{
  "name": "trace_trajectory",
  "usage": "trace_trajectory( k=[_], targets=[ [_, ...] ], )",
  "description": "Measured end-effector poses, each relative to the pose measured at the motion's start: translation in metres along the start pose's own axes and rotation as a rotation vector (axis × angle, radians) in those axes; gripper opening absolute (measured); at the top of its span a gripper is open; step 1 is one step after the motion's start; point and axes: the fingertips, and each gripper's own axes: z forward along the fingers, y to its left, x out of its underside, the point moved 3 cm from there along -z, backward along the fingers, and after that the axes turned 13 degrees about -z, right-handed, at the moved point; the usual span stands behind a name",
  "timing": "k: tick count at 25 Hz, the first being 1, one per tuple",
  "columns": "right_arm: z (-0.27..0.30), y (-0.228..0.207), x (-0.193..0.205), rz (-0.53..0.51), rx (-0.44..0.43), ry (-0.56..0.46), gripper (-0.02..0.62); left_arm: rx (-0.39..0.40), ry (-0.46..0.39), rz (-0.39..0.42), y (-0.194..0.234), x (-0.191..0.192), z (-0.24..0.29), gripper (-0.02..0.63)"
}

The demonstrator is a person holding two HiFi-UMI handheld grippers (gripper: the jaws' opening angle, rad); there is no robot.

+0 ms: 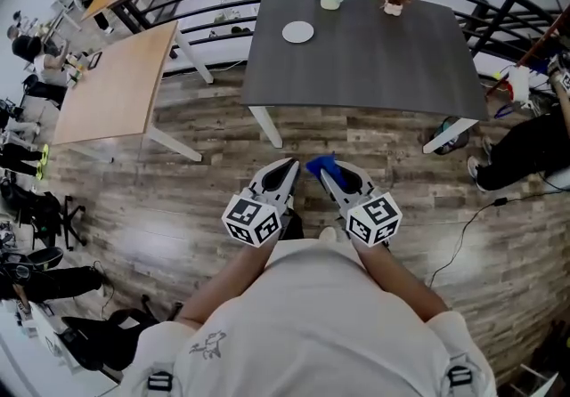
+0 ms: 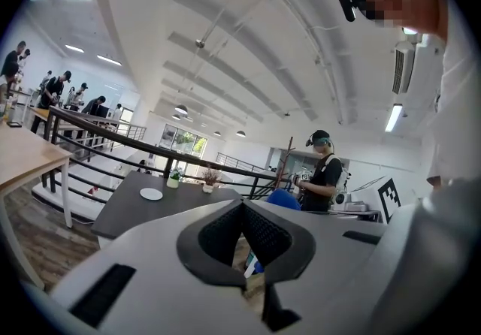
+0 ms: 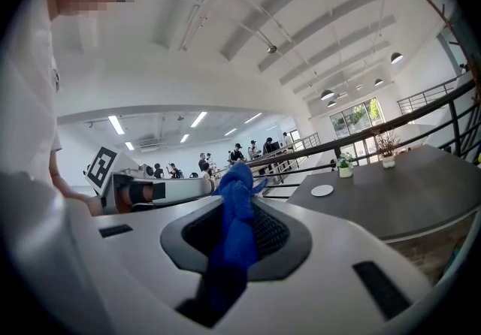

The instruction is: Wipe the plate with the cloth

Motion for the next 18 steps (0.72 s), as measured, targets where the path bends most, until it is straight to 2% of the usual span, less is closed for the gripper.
trace_trajectory(
  k=[8,18],
  targets=[
    [0.023,-0.024,-0.002,-0.012,0.044,0.032,0.067,0.057,0.012,-0.045,0.027,-0.012,0.037,0.008],
    [0.102,-0.061,-0.019,-0.003,0.104,0.032,0.067,0.137,0.036,-0.034,0.089,-0.068,0.087,0.008]
  ],
)
